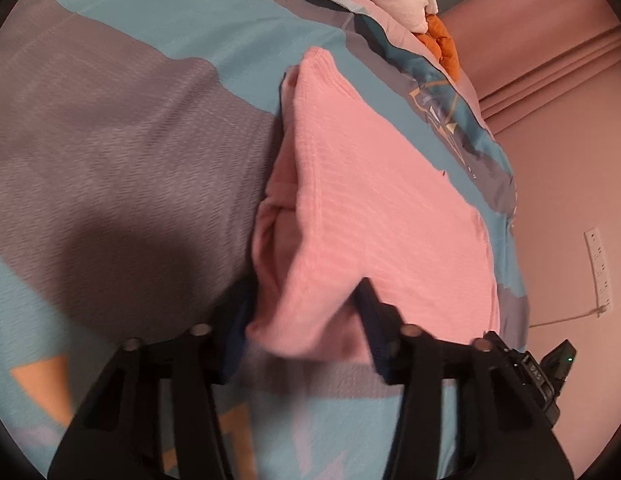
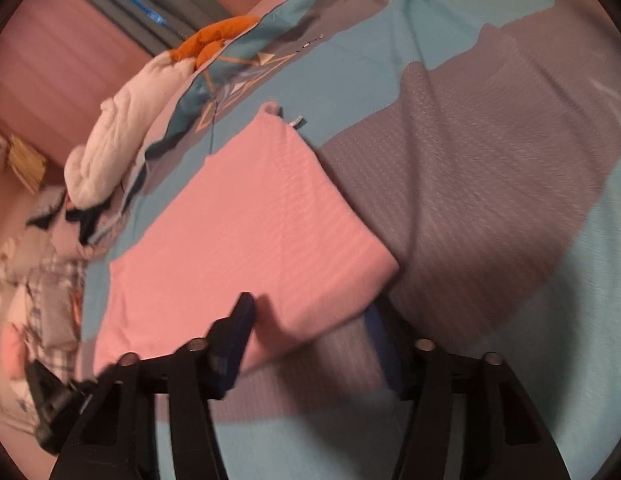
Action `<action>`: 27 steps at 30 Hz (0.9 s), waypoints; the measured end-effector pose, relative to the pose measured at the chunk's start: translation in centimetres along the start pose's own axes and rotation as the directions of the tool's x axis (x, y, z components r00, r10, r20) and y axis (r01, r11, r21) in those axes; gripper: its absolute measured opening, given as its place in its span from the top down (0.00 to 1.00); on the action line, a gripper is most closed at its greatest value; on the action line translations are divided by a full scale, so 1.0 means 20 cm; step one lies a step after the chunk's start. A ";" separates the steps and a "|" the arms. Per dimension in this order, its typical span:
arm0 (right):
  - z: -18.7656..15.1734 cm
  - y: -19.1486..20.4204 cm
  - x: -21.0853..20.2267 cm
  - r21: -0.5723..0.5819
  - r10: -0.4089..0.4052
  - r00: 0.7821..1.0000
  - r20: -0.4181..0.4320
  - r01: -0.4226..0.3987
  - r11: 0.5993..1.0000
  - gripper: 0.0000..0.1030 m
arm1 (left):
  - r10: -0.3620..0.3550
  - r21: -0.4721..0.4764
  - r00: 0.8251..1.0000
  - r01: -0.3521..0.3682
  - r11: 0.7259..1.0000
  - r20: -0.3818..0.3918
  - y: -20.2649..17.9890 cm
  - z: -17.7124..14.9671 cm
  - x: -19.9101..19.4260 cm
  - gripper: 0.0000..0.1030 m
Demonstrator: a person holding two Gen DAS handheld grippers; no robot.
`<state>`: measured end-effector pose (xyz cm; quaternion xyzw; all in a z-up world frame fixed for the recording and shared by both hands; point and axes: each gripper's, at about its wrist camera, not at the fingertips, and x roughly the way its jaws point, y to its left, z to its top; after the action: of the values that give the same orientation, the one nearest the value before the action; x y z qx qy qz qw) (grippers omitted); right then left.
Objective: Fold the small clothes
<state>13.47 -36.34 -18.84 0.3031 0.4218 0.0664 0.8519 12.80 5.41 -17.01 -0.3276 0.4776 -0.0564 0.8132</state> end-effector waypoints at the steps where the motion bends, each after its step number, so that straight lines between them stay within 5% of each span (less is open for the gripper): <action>1: 0.01 0.00 0.02 0.011 0.024 1.000 0.002 -0.024 1.000 0.53 | -0.003 -0.001 1.000 0.003 1.000 0.002 0.00 0.01 0.01 0.62; 4: 0.05 -0.01 0.06 0.033 0.027 1.000 0.005 -0.027 0.999 0.75 | -0.001 0.015 1.000 0.001 1.000 -0.002 -0.02 0.02 0.04 0.78; 12: 0.05 0.09 -0.07 -0.052 -0.008 0.998 0.061 0.012 0.999 0.93 | 0.001 0.059 0.999 -0.005 0.998 0.053 -0.09 0.01 -0.10 0.89; 16: 0.04 0.12 -0.23 -0.080 -0.003 0.992 0.127 0.014 0.997 0.93 | -0.058 0.077 0.997 0.054 0.996 0.052 -0.13 -0.04 -0.20 0.89; 27: -0.10 0.14 -0.46 -0.133 0.038 0.986 0.160 -0.017 0.991 0.93 | -0.045 0.108 0.998 0.039 0.993 0.053 -0.10 -0.28 -0.40 0.89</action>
<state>6.48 -36.53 -11.87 0.2568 0.3413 0.0809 0.9006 4.38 4.38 -11.76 -0.2951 0.4444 -0.0898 0.8410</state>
